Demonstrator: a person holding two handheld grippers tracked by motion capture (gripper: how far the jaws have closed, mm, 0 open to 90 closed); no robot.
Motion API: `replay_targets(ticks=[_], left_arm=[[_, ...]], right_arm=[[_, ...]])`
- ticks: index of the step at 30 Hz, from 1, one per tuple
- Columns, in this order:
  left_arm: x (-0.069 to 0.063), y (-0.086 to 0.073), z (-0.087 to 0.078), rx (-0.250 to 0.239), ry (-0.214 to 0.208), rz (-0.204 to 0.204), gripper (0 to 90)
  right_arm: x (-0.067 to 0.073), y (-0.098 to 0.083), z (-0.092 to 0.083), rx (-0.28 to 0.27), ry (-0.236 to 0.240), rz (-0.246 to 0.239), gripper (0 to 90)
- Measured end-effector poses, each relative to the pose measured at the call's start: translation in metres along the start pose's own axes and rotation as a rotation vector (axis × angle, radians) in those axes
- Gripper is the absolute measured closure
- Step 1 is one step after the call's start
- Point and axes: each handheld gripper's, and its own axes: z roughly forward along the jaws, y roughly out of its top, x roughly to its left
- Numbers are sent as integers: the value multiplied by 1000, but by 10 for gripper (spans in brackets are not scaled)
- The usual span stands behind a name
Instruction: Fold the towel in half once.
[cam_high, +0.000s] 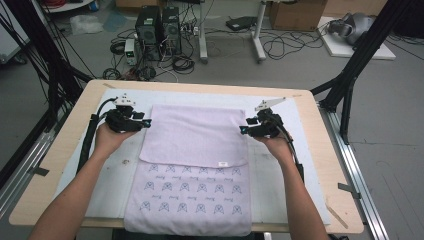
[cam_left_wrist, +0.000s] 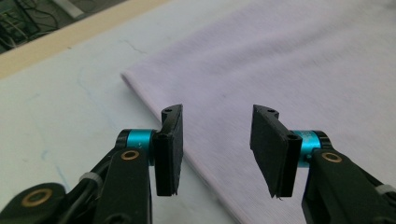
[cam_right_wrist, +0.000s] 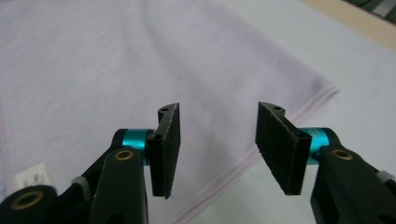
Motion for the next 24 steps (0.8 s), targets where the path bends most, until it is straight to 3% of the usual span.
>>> replay_targets(ticks=[9,12,15,18,24], left_arm=[[-28,-35,-13,0,-61,34,566],[-35,-44,-16,5,-79,40,573],[-42,-53,-18,17,-98,57,580],[-47,-60,-20,32,-109,71,584],[-52,-73,-21,59,-111,82,587]], right_arm=[[30,-31,-11,-29,46,-6,523],[36,-42,-13,-15,54,-11,531],[43,-47,-13,32,78,-12,529],[51,-52,-15,1,74,-49,544],[58,-66,-13,24,105,-46,570]])
